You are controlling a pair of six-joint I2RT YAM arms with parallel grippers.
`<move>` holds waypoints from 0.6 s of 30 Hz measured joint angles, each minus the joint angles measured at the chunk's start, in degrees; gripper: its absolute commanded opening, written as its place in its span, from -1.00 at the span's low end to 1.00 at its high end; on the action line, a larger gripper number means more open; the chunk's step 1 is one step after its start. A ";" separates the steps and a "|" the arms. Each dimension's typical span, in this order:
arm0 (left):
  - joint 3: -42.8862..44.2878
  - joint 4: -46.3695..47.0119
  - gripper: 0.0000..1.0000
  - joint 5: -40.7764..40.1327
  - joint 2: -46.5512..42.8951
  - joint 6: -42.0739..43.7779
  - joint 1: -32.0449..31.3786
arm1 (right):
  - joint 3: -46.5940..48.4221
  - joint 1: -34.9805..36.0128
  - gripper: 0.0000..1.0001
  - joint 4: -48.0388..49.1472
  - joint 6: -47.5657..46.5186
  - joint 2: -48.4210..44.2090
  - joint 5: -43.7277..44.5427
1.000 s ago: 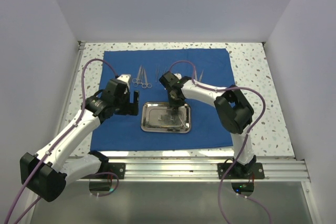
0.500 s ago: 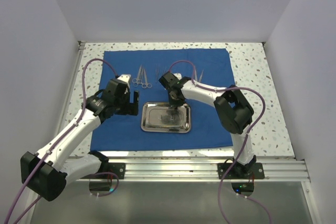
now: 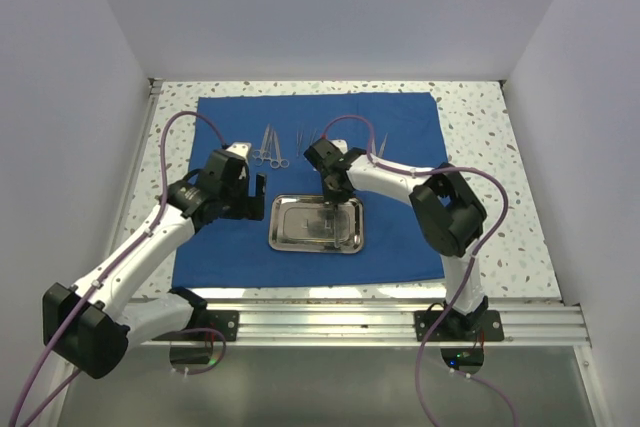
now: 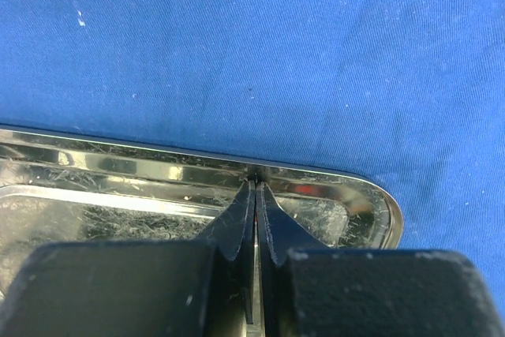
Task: Open and lay out the surgical kit
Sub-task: Pick up the medical item from the container, then place the medical item in the surgical kit.
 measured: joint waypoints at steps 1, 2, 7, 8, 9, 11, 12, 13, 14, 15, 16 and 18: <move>0.00 0.00 0.85 0.00 0.09 0.00 0.00 | -0.02 0.00 -1.00 -0.02 0.02 -0.17 0.02; 0.00 0.02 0.85 0.02 0.17 0.02 0.00 | -0.07 0.00 -1.00 -0.15 0.00 -0.33 0.04; 0.00 0.07 0.85 0.04 0.79 0.02 0.00 | -0.04 -0.04 -1.00 -4.33 -0.52 -1.92 1.68; 0.00 0.09 0.85 0.07 0.87 0.00 0.00 | 0.04 -0.09 -1.00 -5.33 -0.83 -2.73 2.36; 0.00 0.13 0.85 0.07 0.94 0.00 0.00 | 0.57 -0.15 -1.00 -6.73 -1.14 -3.61 3.02; 0.00 0.33 0.85 0.11 1.14 0.00 0.00 | 2.51 -0.48 -1.00 -8.61 -1.92 -5.35 4.31; 0.00 0.50 0.85 0.13 1.27 0.00 0.00 | 3.74 -0.79 -1.00 -9.09 -2.36 -6.16 4.85; 0.00 0.68 0.85 0.15 1.42 0.00 0.00 | 4.92 -1.20 -1.00 -9.18 -2.82 -7.04 5.68; 0.00 0.81 0.85 0.17 1.53 0.00 0.00 | 5.90 -1.77 -1.00 -9.18 -3.28 -7.91 6.10; 0.00 0.92 0.85 0.17 1.62 0.00 0.00 | 6.75 -2.43 -1.00 -9.18 -3.69 -8.66 6.67; 0.00 0.96 0.85 0.17 1.64 0.00 0.00 | 7.34 -3.19 -1.00 -9.16 -4.07 -9.07 7.08; 0.00 0.96 0.85 0.17 1.66 0.00 0.00 | 8.37 -5.38 -1.00 -8.94 -5.01 -9.49 7.52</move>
